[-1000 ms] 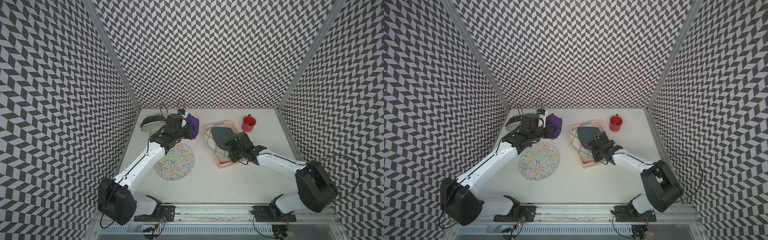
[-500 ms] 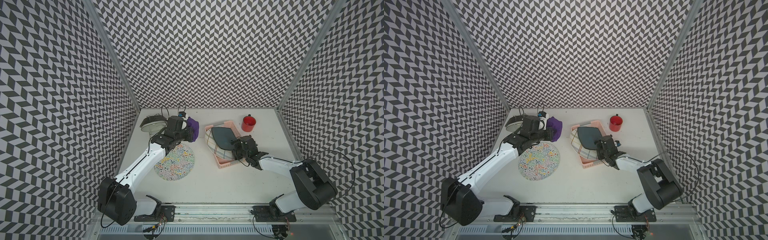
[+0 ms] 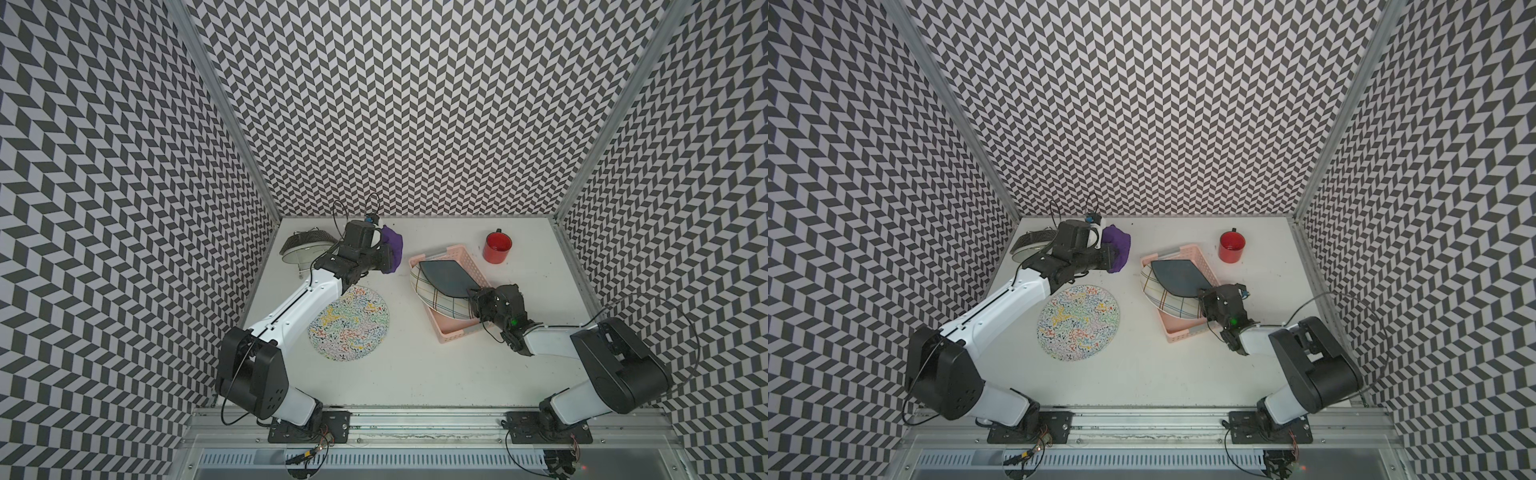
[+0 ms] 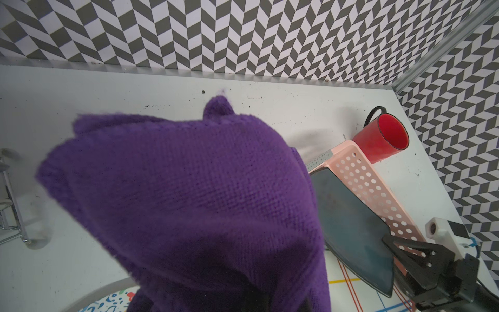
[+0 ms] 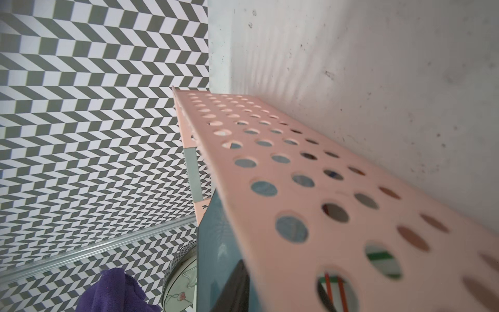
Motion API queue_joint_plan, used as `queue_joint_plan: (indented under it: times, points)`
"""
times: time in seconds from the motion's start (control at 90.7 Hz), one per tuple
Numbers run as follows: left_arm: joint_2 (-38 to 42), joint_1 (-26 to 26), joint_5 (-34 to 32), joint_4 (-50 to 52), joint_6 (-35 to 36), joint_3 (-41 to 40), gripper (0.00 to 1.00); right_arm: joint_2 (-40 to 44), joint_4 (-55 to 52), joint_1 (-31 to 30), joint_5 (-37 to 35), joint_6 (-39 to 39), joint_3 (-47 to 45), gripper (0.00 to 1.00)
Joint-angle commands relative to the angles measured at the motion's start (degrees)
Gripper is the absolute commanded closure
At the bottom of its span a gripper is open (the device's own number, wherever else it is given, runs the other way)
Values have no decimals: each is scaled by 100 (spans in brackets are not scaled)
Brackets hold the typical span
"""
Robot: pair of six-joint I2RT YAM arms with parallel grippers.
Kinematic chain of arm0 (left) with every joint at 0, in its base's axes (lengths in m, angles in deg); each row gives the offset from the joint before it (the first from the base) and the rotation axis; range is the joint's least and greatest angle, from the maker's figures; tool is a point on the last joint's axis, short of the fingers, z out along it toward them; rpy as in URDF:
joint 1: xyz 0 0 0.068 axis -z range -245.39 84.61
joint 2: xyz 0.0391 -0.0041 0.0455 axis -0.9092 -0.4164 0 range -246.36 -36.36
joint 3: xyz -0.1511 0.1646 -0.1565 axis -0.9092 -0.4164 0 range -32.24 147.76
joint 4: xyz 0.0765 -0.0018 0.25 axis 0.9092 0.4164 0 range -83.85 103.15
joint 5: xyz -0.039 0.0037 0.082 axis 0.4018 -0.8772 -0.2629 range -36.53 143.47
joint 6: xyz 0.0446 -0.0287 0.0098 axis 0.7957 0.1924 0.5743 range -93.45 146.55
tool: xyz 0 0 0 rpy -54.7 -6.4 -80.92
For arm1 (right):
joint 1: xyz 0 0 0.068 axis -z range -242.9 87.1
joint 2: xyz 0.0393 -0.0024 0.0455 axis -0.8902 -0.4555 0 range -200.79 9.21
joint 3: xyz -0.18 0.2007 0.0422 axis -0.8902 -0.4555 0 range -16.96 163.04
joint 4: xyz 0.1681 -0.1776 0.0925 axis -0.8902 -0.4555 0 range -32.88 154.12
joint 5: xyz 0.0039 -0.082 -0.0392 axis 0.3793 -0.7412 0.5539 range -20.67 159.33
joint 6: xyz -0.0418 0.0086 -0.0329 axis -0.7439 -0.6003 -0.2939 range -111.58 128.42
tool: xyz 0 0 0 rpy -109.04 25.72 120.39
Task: Wipe the wet plate dry
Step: Pick up the plate from the bin, then wipe the plate with towel.
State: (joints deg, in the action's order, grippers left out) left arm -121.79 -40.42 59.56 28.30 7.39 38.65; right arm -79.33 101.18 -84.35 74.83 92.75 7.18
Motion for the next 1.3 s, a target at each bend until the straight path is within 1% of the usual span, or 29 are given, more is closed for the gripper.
queue_joint_plan:
  times: [0.0,0.066,0.276,0.386,0.463,0.595,0.728,0.827,0.948,1.037,1.125,1.224,1.29]
  points:
    - [256,-19,-28,-93,-56,-209,100,-518,-266,82,551,-152,-198,79]
    - [303,-19,-44,-90,-72,-276,100,-640,-228,112,703,-245,-146,82]
    - [432,-33,-157,-14,-45,-333,100,-756,-225,139,840,-479,-105,91]
    - [490,-30,-171,6,-68,-350,100,-766,-70,172,928,-568,-120,100]
    - [524,-27,-109,29,-103,-342,100,-687,-29,185,1014,-697,-111,100]
    - [677,-14,50,232,-154,-151,100,-76,-185,201,1038,-964,-147,100]
    - [994,6,137,384,-209,112,100,991,-534,212,803,-1221,-198,100]
    - [1195,74,269,417,-325,268,100,1596,-903,212,624,-1396,-99,100]
    - [1361,355,568,301,-358,350,100,2259,-1119,212,613,-1568,-6,100]
    - [1348,713,677,280,-270,342,100,2614,-1202,212,751,-1639,48,100]
    - [1267,1126,492,325,-260,170,100,2954,-1236,205,965,-1594,108,100]
    - [1218,1527,135,311,-375,-133,100,3412,-1317,194,1089,-1421,194,100]
    - [1166,1767,145,201,-402,-279,100,3657,-1393,173,1117,-1260,293,100]
